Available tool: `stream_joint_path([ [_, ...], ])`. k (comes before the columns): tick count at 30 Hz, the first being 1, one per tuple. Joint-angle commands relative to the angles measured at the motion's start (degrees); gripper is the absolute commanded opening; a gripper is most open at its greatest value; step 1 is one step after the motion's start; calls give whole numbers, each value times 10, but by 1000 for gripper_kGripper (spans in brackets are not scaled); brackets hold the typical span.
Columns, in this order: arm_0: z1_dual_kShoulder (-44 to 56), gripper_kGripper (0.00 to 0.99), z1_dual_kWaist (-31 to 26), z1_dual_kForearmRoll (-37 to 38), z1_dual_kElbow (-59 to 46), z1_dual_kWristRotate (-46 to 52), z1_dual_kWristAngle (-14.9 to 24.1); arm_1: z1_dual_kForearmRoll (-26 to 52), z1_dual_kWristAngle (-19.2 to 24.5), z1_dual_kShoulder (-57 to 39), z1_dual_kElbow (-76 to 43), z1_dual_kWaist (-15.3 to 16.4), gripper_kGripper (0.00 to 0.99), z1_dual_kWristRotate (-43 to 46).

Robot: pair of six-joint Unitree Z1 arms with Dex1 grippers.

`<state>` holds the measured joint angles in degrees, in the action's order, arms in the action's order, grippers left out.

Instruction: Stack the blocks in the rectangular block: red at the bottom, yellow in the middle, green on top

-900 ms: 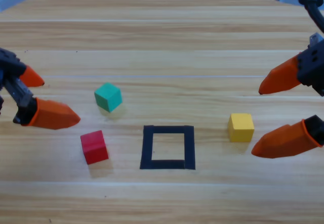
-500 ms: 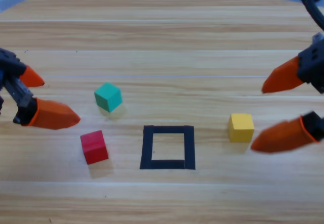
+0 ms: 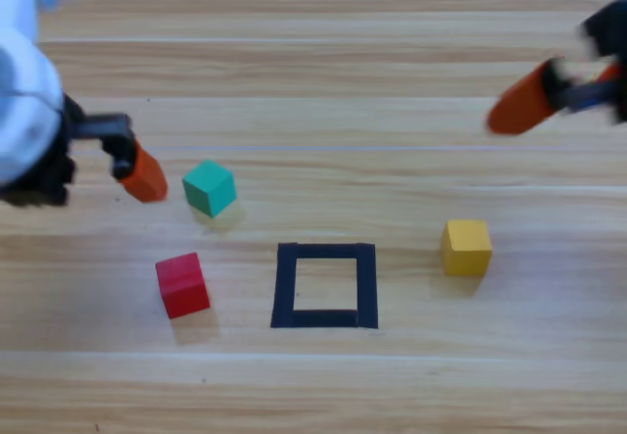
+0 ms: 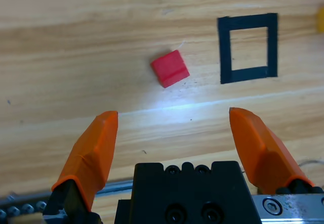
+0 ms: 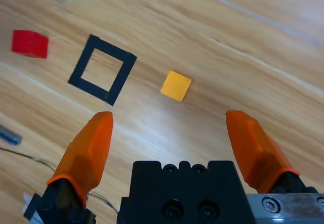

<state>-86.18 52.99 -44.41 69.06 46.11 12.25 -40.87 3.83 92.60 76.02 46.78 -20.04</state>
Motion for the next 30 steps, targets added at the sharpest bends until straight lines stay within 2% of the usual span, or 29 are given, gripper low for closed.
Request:
stream_joint_path([
  [1,-78,936,-5,-16,-2,110,-3,-71,18,162,65,-16,976,-36],
  [5,-128,936,-5,-22,15,165,-14,-174,18,258,165,-16,977,-55],
  [8,-169,934,-5,-22,29,193,-21,-218,19,301,210,-16,979,-55],
  [19,-275,934,-5,-13,73,234,-31,-218,14,323,222,-20,979,-84],
  [26,-290,934,-19,12,59,239,-29,-206,68,322,220,-24,985,-180],
  [28,-291,934,-26,22,51,239,-31,-194,57,323,215,-27,986,-199],
  [30,-291,933,-36,33,41,238,-35,-173,21,325,204,-27,986,-199],
])
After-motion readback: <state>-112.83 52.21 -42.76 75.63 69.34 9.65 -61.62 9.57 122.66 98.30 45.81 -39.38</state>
